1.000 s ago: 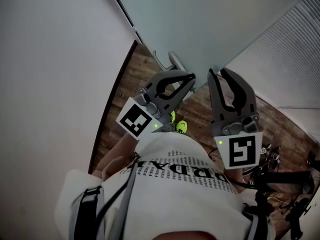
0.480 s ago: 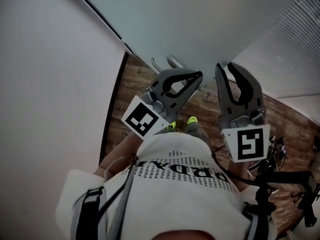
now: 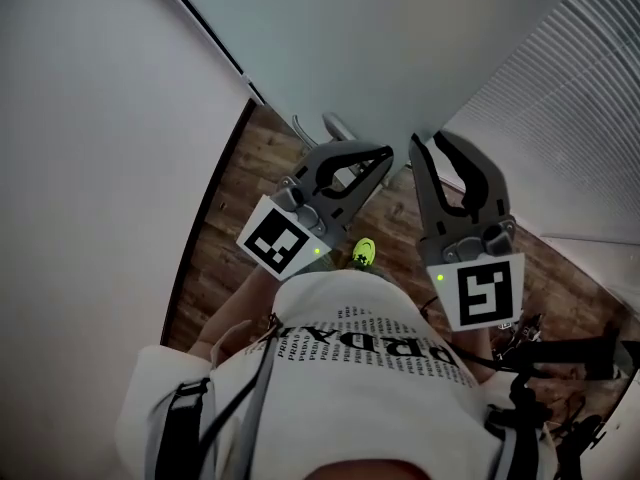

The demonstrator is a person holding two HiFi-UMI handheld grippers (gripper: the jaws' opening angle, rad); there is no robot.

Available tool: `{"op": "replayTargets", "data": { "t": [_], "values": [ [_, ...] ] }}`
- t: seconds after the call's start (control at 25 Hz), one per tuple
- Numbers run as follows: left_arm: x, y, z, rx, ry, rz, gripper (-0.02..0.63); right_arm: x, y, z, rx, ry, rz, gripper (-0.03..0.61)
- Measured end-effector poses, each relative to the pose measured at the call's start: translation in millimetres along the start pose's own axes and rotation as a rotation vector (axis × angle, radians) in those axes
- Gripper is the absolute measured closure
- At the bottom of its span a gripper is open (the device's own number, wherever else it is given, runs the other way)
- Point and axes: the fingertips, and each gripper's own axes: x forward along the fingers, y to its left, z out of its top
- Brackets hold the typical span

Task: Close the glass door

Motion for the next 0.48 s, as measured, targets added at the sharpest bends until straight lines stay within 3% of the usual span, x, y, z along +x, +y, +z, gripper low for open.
{"op": "replayTargets", "data": {
  "t": [0.24, 0.48],
  "values": [
    [-2.7, -0.4, 2.5, 0.032, -0.023, 0.016, 0.618, 0.7, 4.6, -2.5, -0.009, -0.008, 0.01, 0.54],
    [-2.2, 0.6, -4.1, 0.026, -0.024, -0.023, 0.618, -2.1, 1.4, -2.3, -0.01, -0.011, -0.027, 0.54]
  ]
}}
